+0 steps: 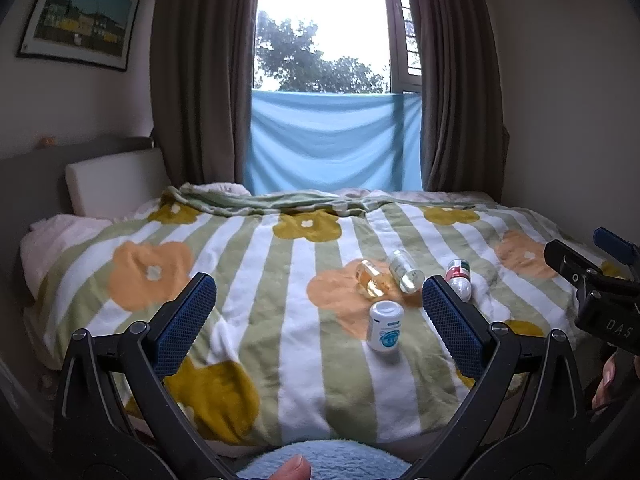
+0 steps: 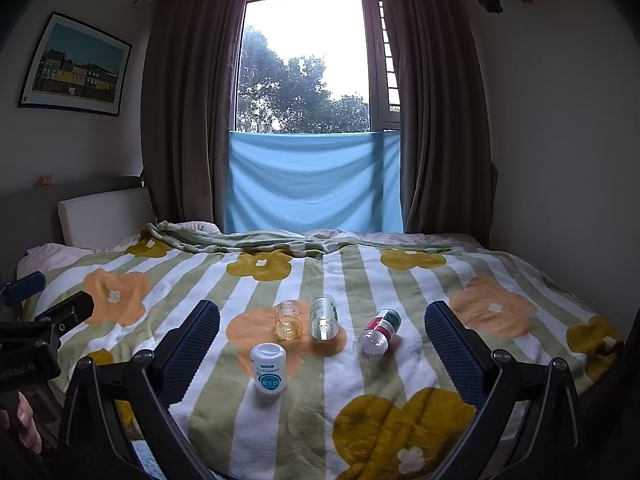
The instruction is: Flip cup upside down
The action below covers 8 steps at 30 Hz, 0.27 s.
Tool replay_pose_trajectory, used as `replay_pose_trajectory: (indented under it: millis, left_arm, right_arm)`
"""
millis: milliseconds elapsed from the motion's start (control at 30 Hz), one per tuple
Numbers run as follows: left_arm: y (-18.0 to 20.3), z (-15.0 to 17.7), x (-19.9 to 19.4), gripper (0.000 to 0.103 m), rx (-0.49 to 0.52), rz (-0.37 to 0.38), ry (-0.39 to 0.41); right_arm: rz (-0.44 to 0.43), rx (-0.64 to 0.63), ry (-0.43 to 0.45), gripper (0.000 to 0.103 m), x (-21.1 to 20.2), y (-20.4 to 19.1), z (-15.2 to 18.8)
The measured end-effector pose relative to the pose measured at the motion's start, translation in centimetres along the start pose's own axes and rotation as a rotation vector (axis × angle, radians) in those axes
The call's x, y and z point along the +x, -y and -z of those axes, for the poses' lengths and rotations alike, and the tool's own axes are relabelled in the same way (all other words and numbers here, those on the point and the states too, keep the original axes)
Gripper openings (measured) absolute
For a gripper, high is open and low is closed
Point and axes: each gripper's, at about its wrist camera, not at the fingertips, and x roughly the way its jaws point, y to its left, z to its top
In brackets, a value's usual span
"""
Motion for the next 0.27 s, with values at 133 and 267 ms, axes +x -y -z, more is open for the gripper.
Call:
replay_pose_trajectory:
  millis: [133, 267]
  left_arm:
    - [-0.21, 0.02, -0.24, 0.103, -0.007, 0.01, 0.019]
    - [-0.39, 0.08, -0.31, 0.103, -0.006, 0.007, 0.024]
  right_arm:
    - [0.0, 0.0, 0.001, 0.103, -0.02, 0.0, 0.01]
    - [0.001, 0.001, 0.0, 0.103, -0.01, -0.03, 0.0]
